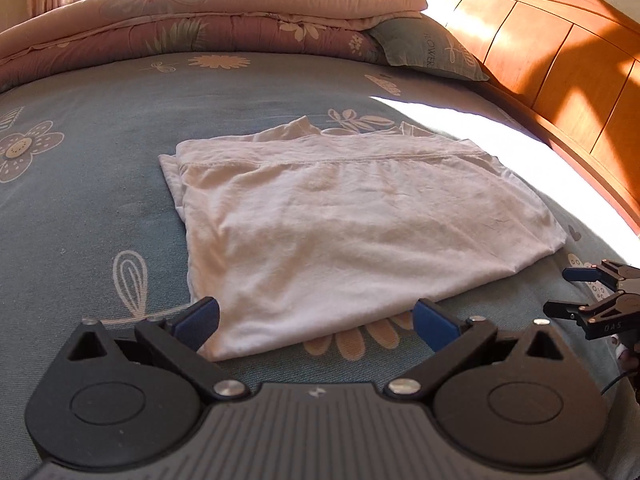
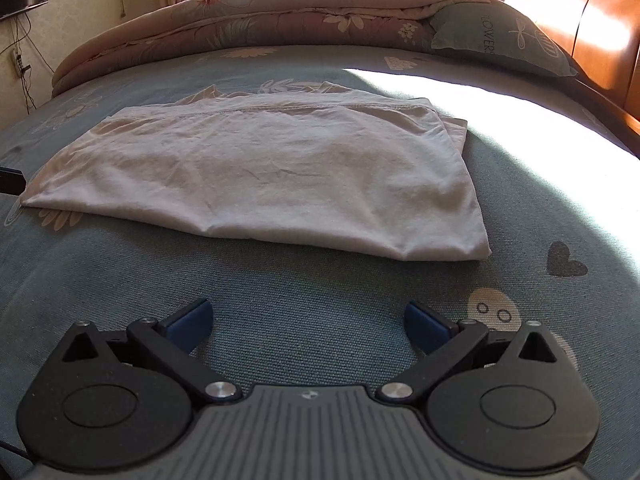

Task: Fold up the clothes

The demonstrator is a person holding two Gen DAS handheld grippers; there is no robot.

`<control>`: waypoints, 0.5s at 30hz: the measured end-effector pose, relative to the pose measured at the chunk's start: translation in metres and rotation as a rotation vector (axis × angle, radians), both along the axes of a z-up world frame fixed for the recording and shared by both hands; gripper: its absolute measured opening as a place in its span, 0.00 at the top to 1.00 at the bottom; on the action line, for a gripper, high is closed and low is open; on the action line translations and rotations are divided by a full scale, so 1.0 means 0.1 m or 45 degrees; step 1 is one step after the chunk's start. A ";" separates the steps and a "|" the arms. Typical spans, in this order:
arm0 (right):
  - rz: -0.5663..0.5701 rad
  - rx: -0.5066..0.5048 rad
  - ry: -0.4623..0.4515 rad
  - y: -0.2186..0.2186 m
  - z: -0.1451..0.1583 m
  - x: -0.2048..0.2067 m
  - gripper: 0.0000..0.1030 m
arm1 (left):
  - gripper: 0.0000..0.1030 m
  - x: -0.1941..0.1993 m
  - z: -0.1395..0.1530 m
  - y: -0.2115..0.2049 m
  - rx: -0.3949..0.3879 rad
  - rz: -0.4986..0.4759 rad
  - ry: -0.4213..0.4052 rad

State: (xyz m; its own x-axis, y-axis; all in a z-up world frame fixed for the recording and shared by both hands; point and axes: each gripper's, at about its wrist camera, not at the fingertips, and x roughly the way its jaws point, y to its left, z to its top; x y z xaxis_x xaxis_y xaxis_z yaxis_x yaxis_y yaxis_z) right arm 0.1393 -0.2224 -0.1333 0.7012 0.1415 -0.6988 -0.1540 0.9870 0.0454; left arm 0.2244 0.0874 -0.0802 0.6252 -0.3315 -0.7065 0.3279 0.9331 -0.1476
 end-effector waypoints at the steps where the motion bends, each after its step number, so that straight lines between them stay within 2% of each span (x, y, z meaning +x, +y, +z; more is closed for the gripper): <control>1: -0.004 -0.003 0.000 0.01 0.00 0.00 0.00 | 0.01 0.05 -0.03 -0.02 0.028 0.005 0.008; 4: -0.003 -0.007 0.008 0.01 0.01 0.00 0.00 | 0.01 0.17 -0.23 0.01 0.098 0.118 0.118; 7: 0.032 -0.016 0.031 -0.01 0.03 -0.01 0.00 | 0.01 0.05 -0.17 0.03 0.077 0.094 0.068; 8: 0.048 -0.023 0.051 -0.02 0.06 0.00 0.00 | 0.01 -0.02 -0.10 -0.01 0.119 0.060 0.024; 11: 0.117 -0.064 0.077 -0.02 0.16 0.02 0.00 | 0.01 -0.15 0.03 -0.26 0.366 -0.080 -0.143; 14: 0.216 -0.217 -0.010 0.13 0.31 0.08 0.00 | 0.01 -0.18 -0.02 -0.58 0.624 -0.239 -0.244; 15: 0.256 -0.268 -0.035 0.21 0.34 0.12 0.00 | 0.01 -0.18 -0.06 -0.67 0.681 -0.290 -0.253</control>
